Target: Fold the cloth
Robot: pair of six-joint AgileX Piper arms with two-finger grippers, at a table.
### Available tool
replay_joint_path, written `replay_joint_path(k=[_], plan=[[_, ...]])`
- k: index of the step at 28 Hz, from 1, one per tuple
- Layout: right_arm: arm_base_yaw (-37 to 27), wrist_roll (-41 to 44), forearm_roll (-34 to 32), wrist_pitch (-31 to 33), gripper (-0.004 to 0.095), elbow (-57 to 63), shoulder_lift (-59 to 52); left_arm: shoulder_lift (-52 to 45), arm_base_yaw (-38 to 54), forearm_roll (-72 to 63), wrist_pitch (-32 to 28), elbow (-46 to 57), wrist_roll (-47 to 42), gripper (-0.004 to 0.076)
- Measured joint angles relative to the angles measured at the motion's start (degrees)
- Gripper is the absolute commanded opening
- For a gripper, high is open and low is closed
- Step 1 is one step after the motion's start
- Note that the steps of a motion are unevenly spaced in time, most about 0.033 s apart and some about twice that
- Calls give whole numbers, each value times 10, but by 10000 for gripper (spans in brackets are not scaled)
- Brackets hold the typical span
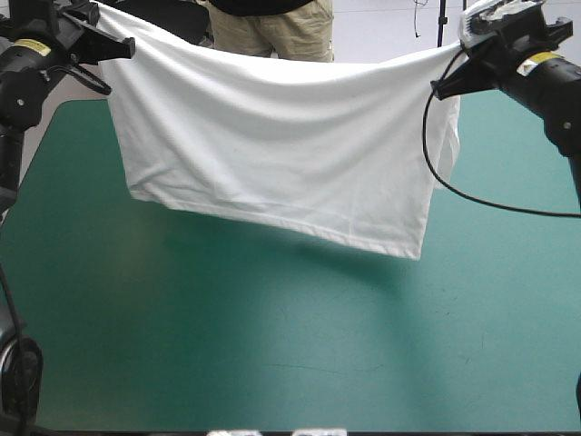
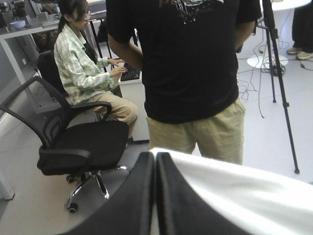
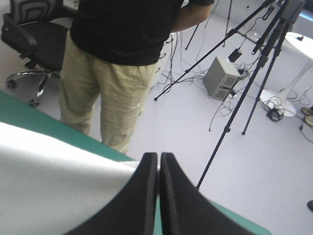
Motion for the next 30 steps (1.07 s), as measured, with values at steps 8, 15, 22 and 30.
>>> replay_joint_path(k=[8, 15, 22, 30], plan=[[0, -31, 0, -210, -17, 4, 104, 89, 0, -16, -156, 5, 0, -17], [0, -31, 33, -145, -18, 4, 154, 109, -1, -22, -143, 53, 1, -17], [0, -37, 41, -9, -17, 51, 171, 106, -12, -28, -79, 211, 2, -17], [-41, -38, 46, 133, -17, 175, 120, 37, -12, -6, 26, 343, 51, -17]])
